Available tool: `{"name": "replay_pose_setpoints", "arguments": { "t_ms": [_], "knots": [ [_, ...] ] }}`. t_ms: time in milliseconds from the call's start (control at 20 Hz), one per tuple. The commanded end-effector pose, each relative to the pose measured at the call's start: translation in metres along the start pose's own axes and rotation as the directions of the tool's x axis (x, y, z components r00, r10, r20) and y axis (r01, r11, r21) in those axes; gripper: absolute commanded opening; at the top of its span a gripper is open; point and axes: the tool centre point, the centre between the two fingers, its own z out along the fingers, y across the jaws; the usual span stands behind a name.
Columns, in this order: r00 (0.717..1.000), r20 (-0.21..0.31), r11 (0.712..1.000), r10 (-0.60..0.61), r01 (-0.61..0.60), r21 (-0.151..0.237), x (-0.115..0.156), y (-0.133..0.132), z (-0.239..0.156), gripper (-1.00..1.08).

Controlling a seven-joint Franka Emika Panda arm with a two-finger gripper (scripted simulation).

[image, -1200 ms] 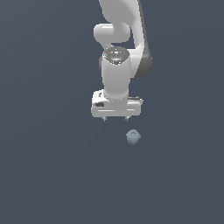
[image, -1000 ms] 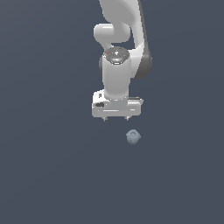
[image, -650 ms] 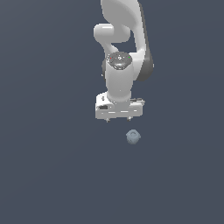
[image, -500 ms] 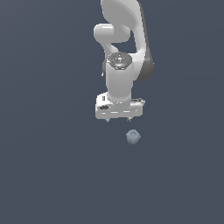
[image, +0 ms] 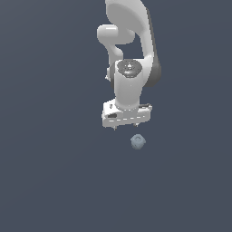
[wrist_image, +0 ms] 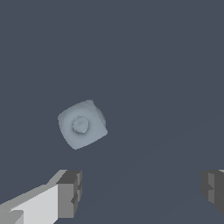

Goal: Pick up the object and move it to a goal position.

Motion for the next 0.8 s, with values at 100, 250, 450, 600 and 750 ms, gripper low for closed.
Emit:
{"name": "replay_pose_setpoints", "arguments": {
  "t_ms": [100, 250, 450, 600, 750],
  "knots": [
    [0.994, 0.007, 0.994, -0.106, 0.106, -0.007, 0.008, -0.015, 0.015, 1.0],
    [0.979, 0.013, 0.979, -0.202, 0.202, -0.012, 0.014, -0.028, 0.029, 1.0],
    [0.948, 0.019, 0.948, -0.316, 0.317, -0.014, 0.021, -0.046, 0.046, 1.0],
    [0.926, 0.023, 0.926, -0.377, 0.378, -0.014, 0.024, -0.055, 0.056, 1.0],
    [0.908, 0.025, 0.908, -0.418, 0.418, -0.014, 0.027, -0.062, 0.062, 1.0]
  ]
}}
